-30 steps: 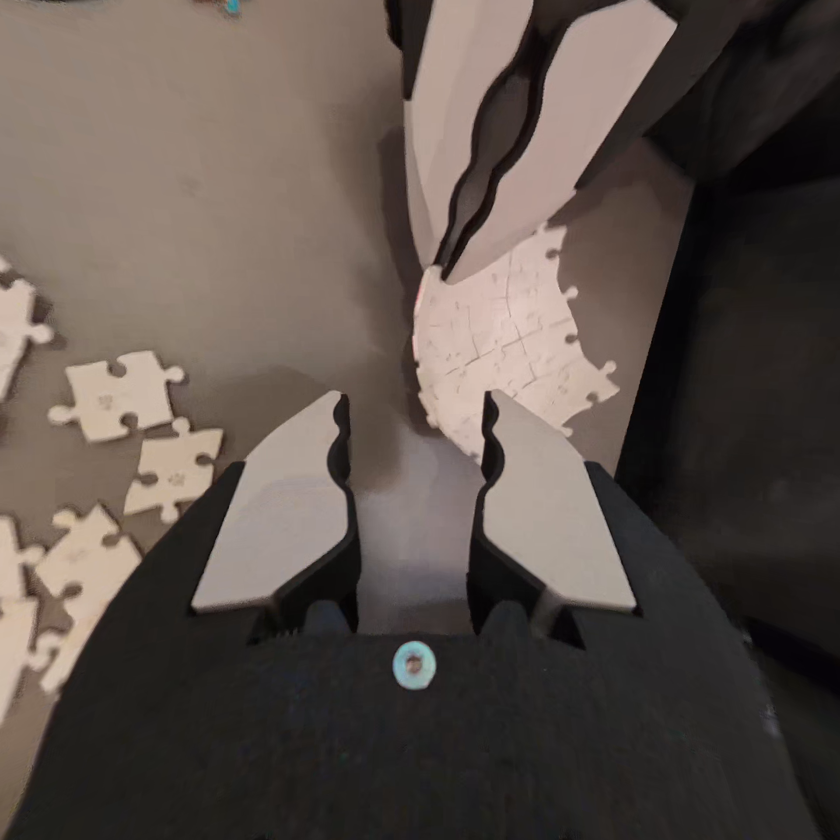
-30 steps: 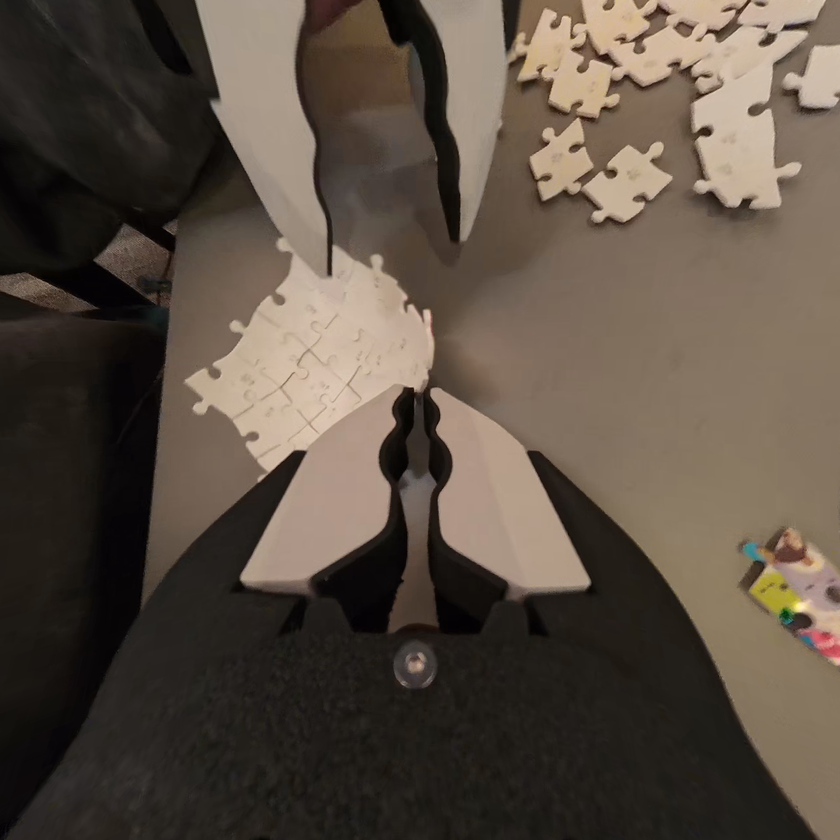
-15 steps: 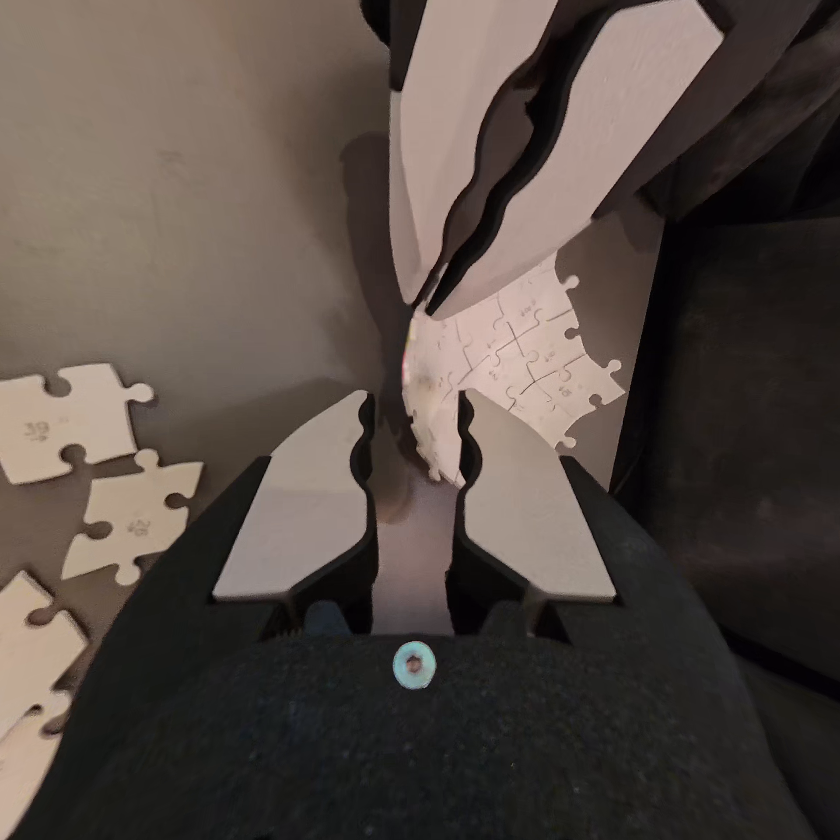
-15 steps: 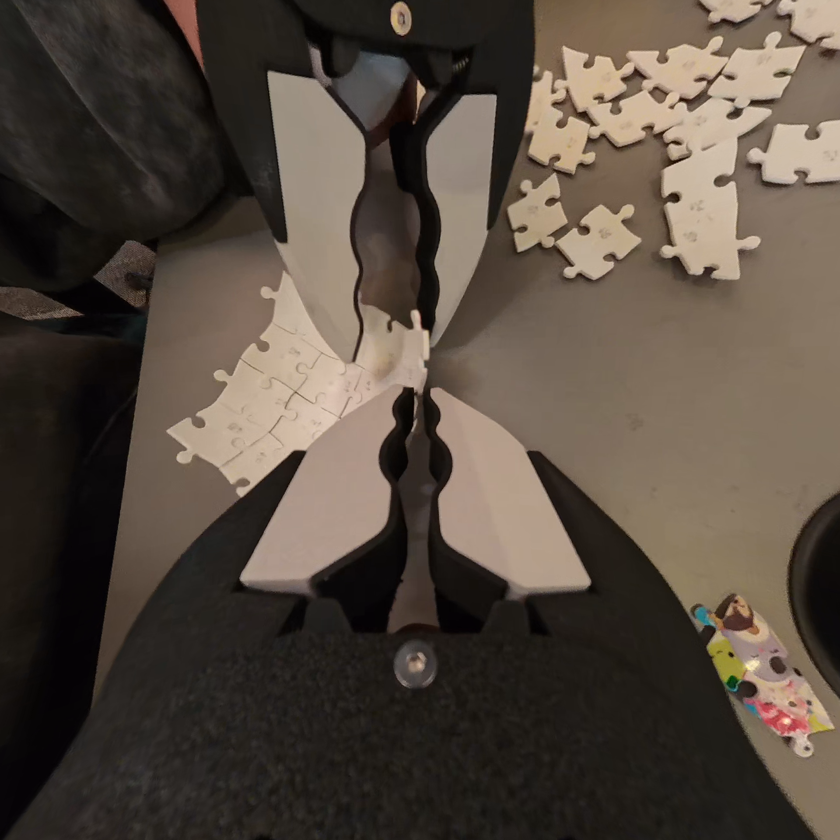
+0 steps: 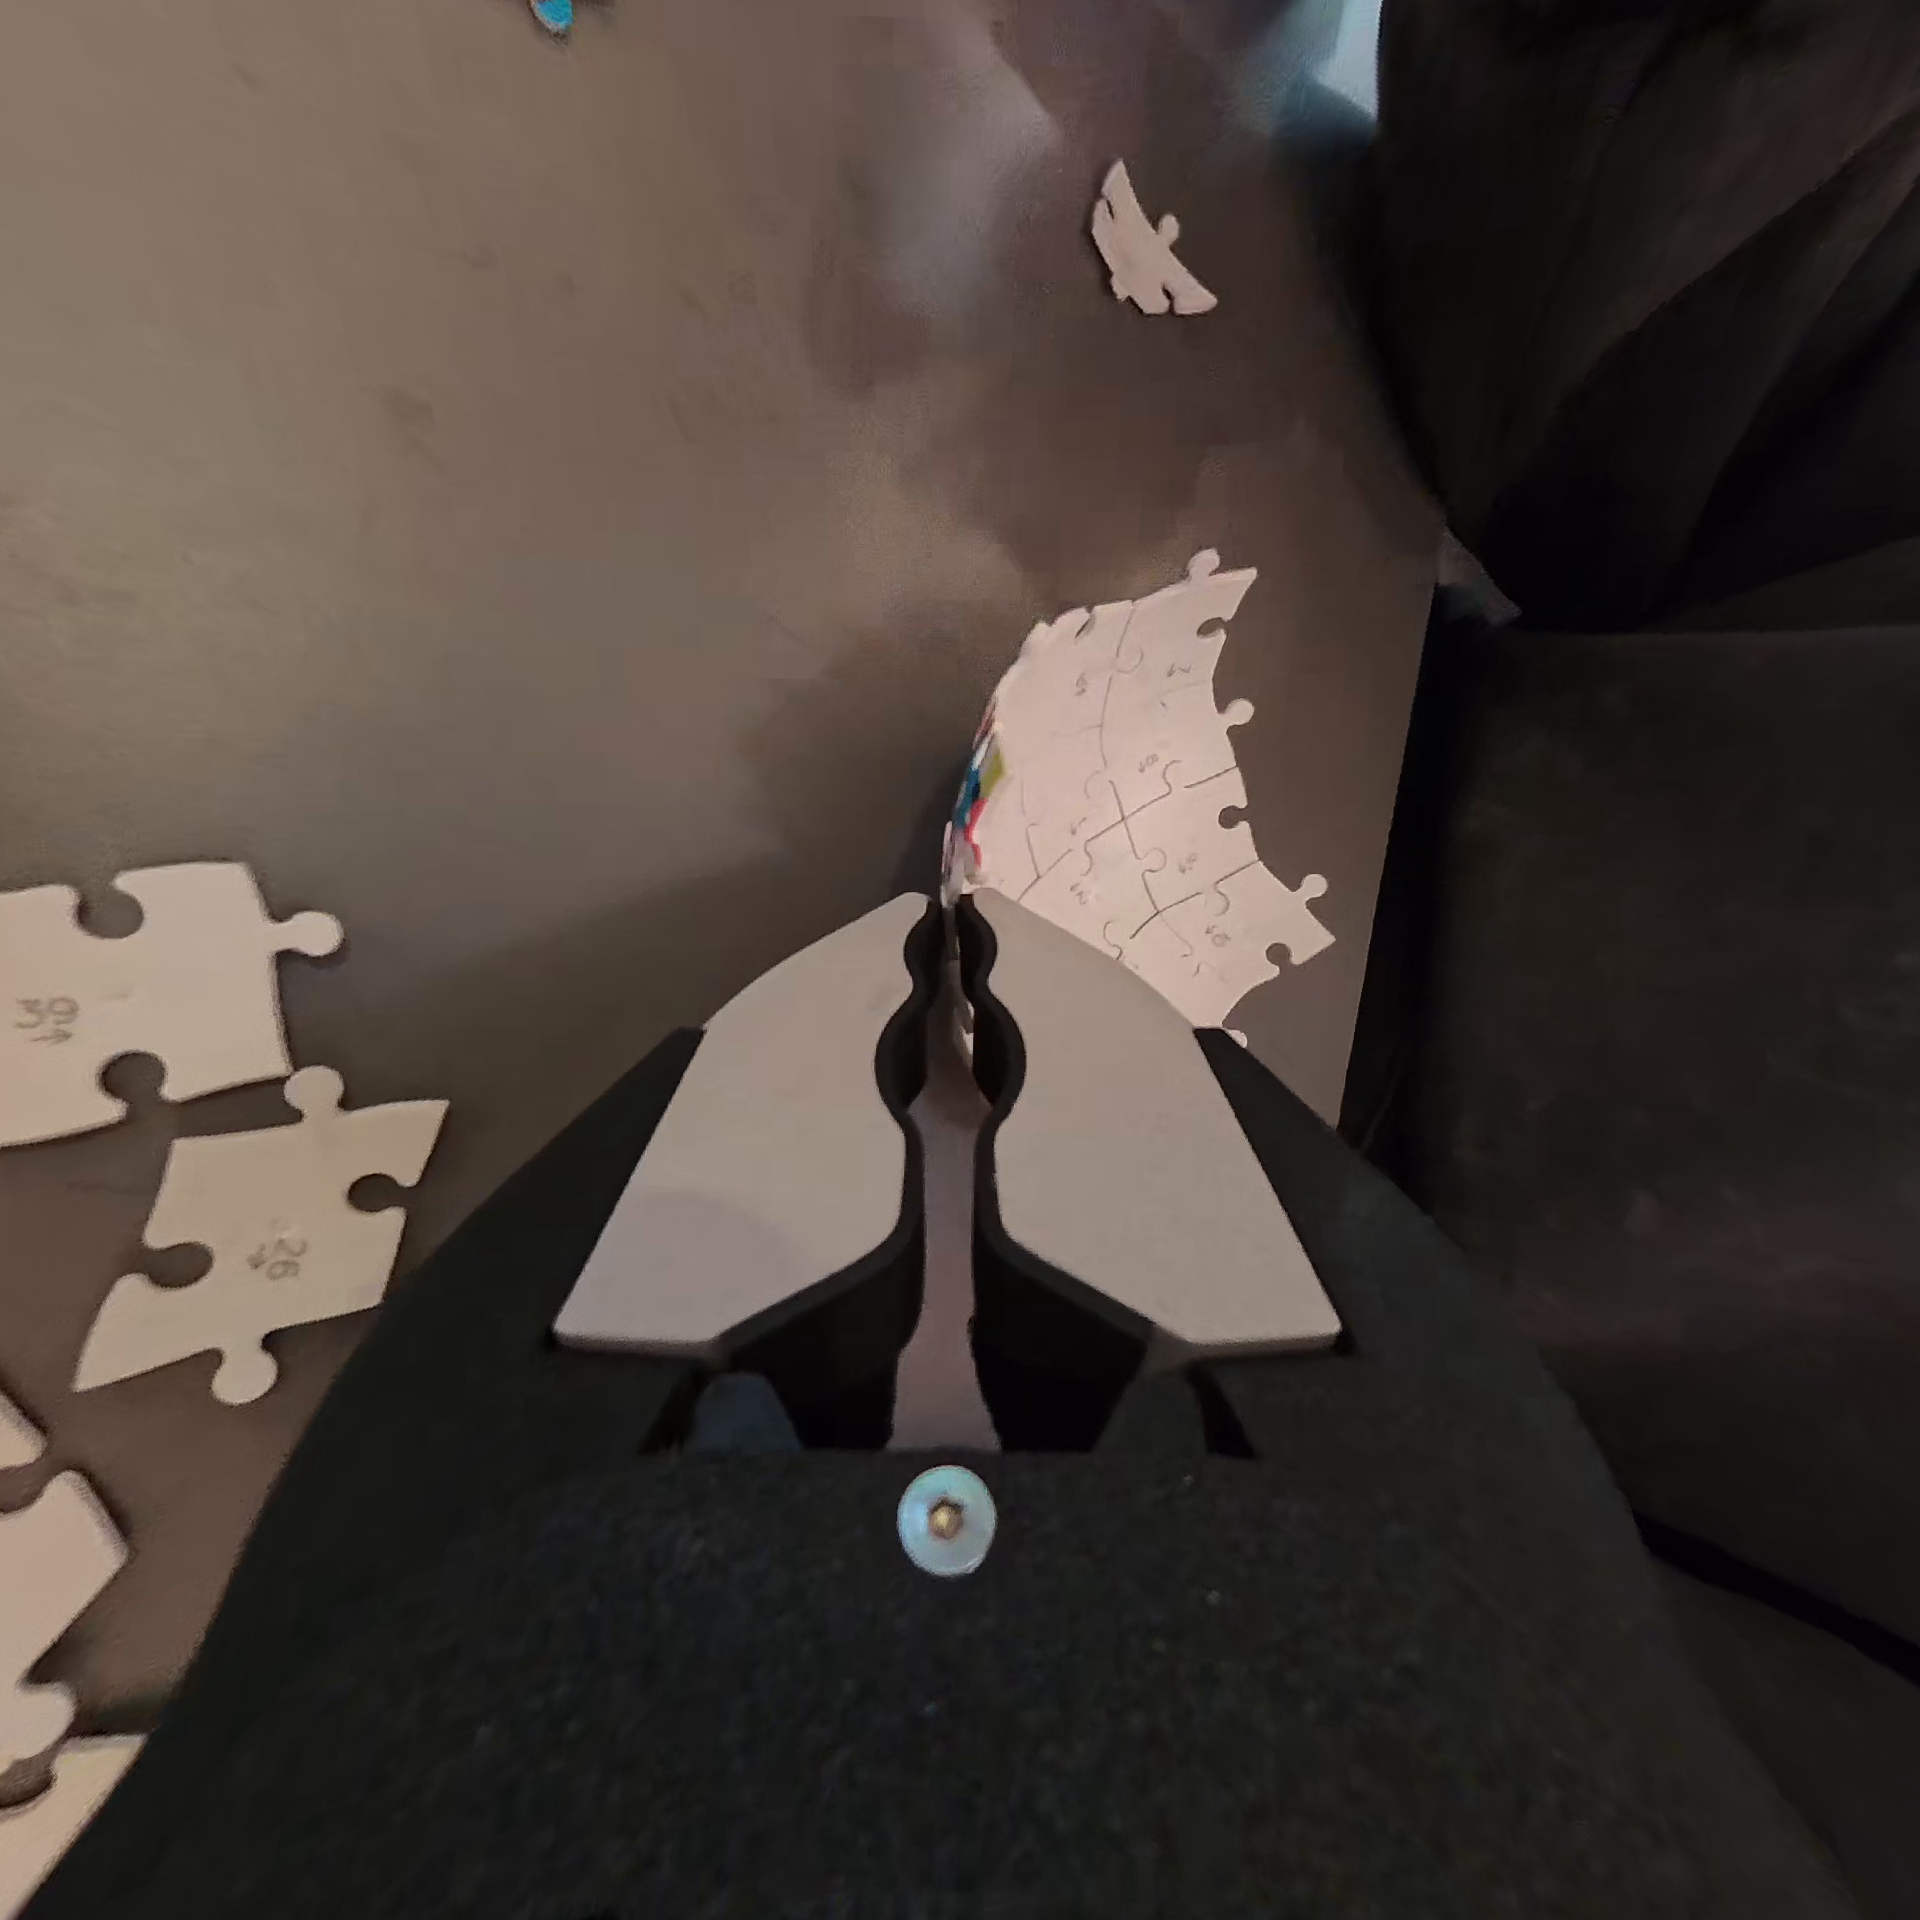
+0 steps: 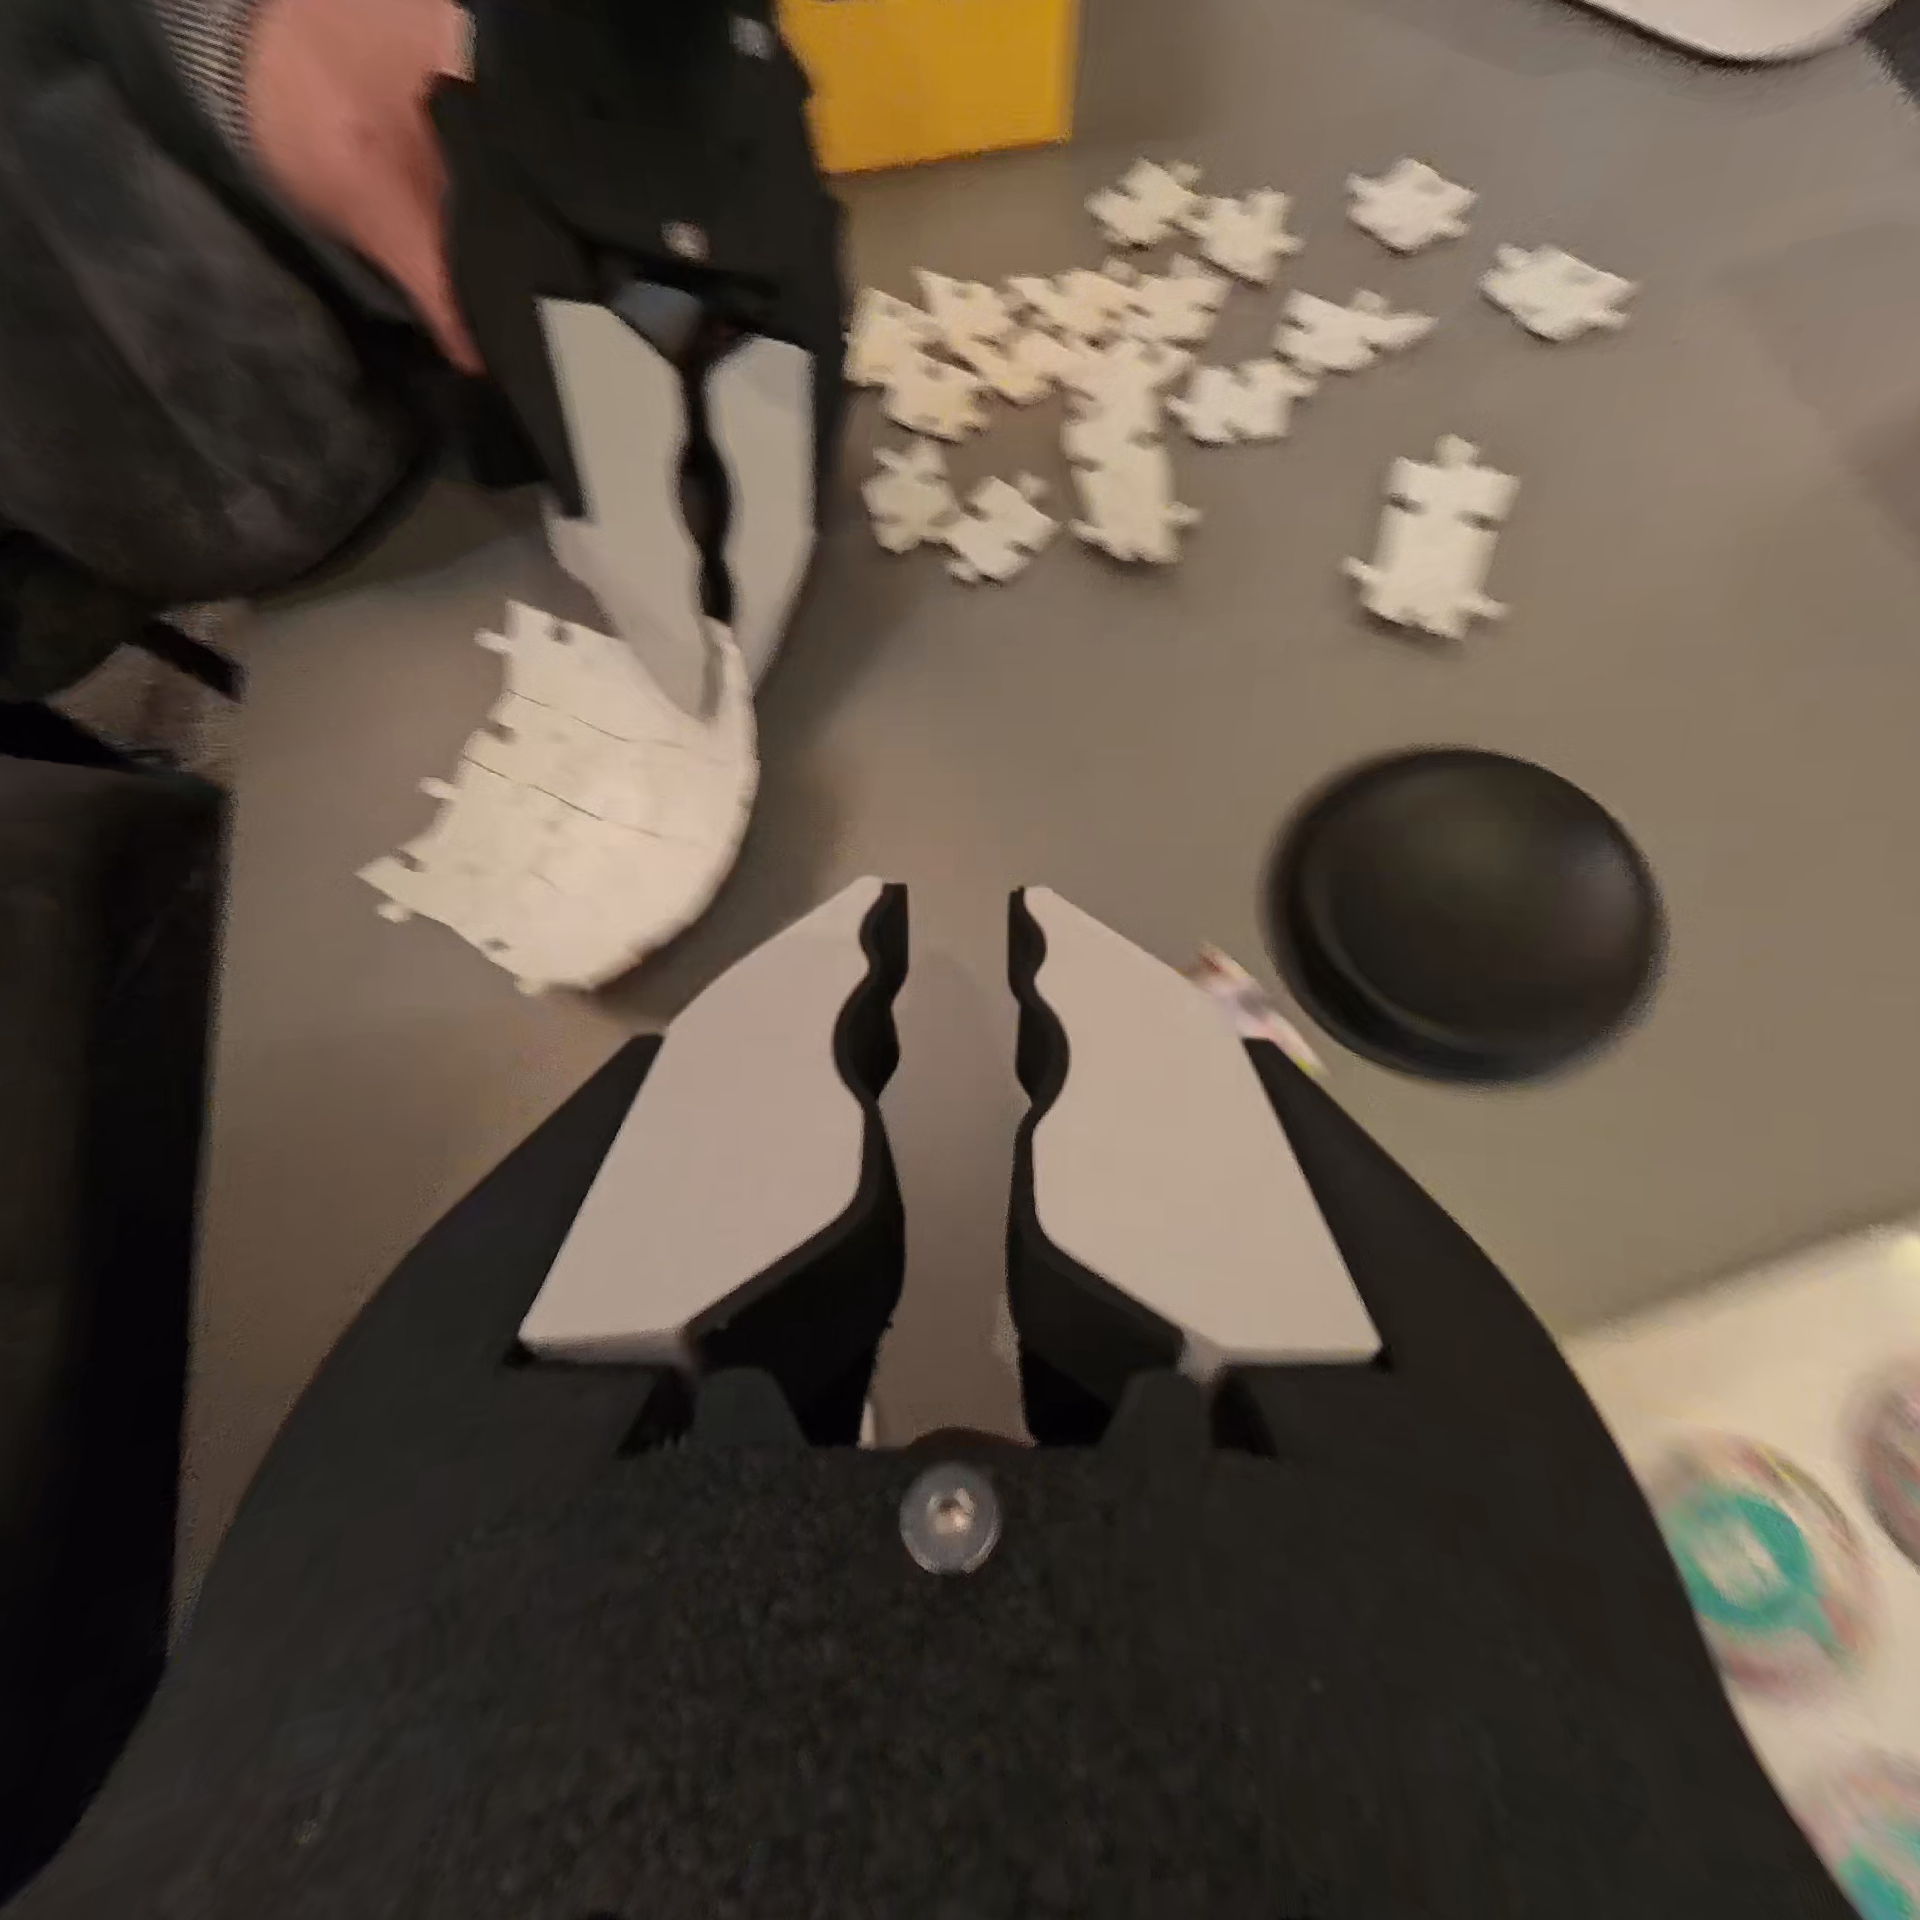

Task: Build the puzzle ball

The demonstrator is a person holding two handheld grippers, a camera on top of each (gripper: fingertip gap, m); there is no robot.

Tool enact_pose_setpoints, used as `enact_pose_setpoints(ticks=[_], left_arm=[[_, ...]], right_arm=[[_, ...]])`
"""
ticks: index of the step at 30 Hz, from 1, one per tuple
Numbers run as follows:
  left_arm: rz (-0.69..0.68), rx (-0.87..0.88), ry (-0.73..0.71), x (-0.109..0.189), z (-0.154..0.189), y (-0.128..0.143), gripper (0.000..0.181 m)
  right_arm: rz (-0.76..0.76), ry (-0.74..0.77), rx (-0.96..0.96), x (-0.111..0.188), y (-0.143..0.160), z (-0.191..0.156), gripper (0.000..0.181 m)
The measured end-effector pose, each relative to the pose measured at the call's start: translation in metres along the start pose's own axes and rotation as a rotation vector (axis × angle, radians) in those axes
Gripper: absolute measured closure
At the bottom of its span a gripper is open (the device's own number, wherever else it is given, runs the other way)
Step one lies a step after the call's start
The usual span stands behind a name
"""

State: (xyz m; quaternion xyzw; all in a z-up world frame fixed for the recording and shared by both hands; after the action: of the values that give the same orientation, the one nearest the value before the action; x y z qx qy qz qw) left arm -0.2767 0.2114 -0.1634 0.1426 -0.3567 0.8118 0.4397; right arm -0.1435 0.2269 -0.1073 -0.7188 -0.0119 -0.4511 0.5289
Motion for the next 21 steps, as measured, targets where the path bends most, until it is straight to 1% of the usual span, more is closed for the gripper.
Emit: enact_pose_setpoints(ticks=[2, 3, 5, 9, 11, 12, 14, 16, 17, 21], left_arm=[[0.005, 0.015, 0.007, 0.000, -0.001, 0.001, 0.179], [0.007, 0.017, 0.008, 0.000, -0.001, 0.001, 0.179], [0.005, 0.016, 0.005, 0.000, -0.001, 0.001, 0.179], [-0.002, 0.008, -0.014, 0.000, 0.000, 0.001, 0.179], [-0.005, 0.002, -0.020, 0.000, 0.001, 0.001, 0.179], [-0.008, -0.001, -0.026, 0.000, 0.001, 0.001, 0.179], [-0.010, -0.006, -0.029, -0.001, 0.002, 0.001, 0.179], [-0.016, -0.009, -0.027, -0.002, 0.003, 0.001, 0.179], [-0.017, -0.010, -0.026, -0.002, 0.003, 0.001, 0.179], [-0.020, -0.012, -0.022, -0.003, 0.003, 0.001, 0.179]], right_arm=[[-0.079, 0.102, -0.005, 0.008, 0.023, 0.034, 0.163], [-0.120, 0.156, 0.004, 0.007, 0.036, 0.050, 0.163], [-0.155, 0.193, -0.002, 0.000, 0.053, 0.067, 0.162], [-0.118, 0.168, -0.040, -0.020, 0.057, 0.072, 0.160], [-0.143, 0.110, -0.044, -0.030, 0.058, 0.065, 0.157], [-0.137, 0.104, -0.008, -0.034, 0.056, 0.062, 0.156], [-0.104, 0.165, 0.126, -0.039, 0.051, 0.060, 0.155], [-0.132, 0.232, 0.230, -0.042, 0.051, 0.063, 0.154], [-0.143, 0.233, 0.242, -0.044, 0.051, 0.062, 0.153], [-0.186, 0.173, 0.139, -0.042, 0.052, 0.055, 0.155]])
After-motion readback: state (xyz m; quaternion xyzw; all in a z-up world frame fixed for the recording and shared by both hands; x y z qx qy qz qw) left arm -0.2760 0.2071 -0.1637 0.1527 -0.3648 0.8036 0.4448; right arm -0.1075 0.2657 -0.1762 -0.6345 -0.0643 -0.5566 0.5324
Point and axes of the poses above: each gripper's, where its closed fingertips meet, x back along the fingers, y out of its underside, z = x × y across the jaws, the point moved 2 cm from there along x, back along the fingers, and after that the axes turned 10 degrees about y, right-handed, at the moved point
